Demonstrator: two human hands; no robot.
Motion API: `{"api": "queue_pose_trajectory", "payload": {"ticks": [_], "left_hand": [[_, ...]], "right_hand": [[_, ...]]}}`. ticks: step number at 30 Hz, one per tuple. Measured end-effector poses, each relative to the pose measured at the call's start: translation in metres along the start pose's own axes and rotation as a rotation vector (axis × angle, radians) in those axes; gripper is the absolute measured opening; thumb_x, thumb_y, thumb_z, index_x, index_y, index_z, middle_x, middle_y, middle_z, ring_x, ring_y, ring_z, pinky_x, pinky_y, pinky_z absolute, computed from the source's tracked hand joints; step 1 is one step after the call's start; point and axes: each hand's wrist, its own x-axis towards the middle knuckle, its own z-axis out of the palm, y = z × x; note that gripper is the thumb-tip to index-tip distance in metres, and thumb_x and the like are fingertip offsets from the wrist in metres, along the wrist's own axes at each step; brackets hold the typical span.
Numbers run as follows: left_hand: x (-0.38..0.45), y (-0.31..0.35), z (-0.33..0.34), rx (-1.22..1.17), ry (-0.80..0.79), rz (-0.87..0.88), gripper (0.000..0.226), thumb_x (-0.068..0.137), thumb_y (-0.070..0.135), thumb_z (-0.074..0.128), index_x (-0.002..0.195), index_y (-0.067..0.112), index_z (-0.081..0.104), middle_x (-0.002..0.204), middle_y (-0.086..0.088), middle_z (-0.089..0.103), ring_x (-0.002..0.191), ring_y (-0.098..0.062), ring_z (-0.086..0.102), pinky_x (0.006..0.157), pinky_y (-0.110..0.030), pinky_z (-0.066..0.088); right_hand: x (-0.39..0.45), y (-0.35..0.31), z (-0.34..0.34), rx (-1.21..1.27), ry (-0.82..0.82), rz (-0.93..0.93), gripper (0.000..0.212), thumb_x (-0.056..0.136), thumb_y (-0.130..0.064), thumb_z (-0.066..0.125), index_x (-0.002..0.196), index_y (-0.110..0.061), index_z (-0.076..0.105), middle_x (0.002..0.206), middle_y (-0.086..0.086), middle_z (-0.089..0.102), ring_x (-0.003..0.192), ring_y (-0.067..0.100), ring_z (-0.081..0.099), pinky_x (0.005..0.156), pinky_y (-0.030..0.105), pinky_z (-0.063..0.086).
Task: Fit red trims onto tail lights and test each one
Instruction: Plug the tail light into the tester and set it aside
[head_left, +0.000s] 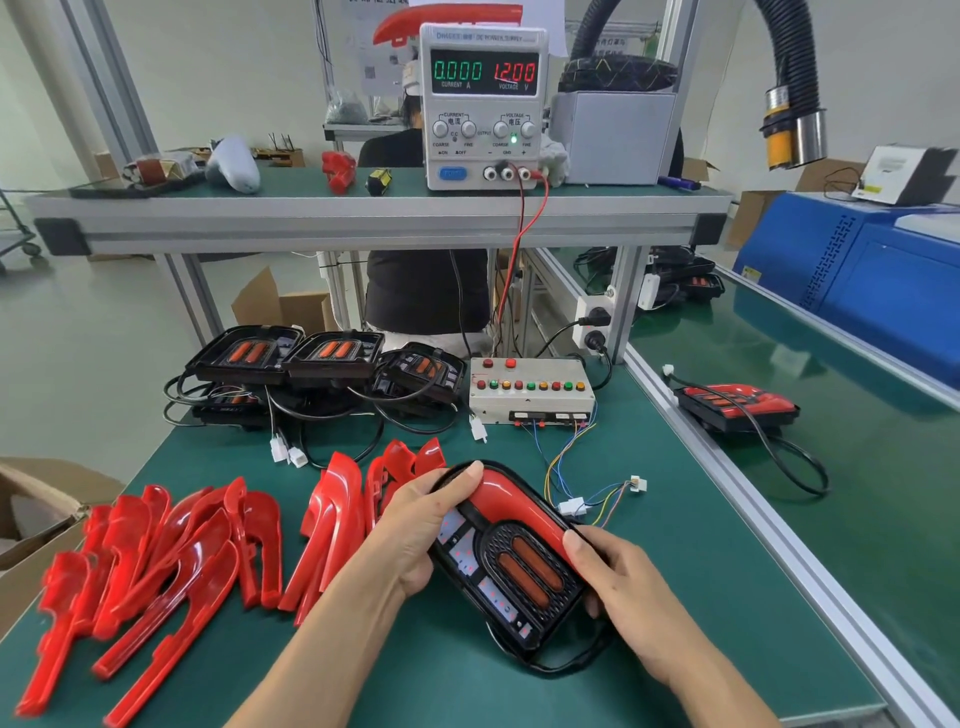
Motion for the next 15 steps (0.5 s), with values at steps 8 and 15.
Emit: {"api": "queue_pose_trajectory", "payload": {"ticks": [8,15], "left_hand": [[0.0,-0.002,-0.003,0.101,-0.065,0.065,0.053,0.061,0.028,0.091,0.106,0.004,0.075,0.108,-0.019,0.076,0.097,-0.031,0.074,0.08,-0.034,0.059],[0.004,-0.005,-0.005,0.131,-0.037,0.099,0.06,0.058,0.03,0.093,0.108,0.004,0.073,0.105,-0.017,0.076,0.096,-0.031,0.075,0.079,-0.033,0.059]], "right_hand": [[0.005,0.008,-0.008,-0.08,-0.045,-0.043,0.052,0.085,-0.077,0.049,0.112,-0.039,0.072,0.066,-0.007,0.054,0.055,0.013,0.049,0.059,0.024,0.04],[0.008,0.011,-0.013,-0.204,-0.008,-0.131,0.049,0.084,-0.082,0.047,0.108,-0.047,0.07,0.066,-0.012,0.064,0.053,0.004,0.055,0.056,0.017,0.044]]}}
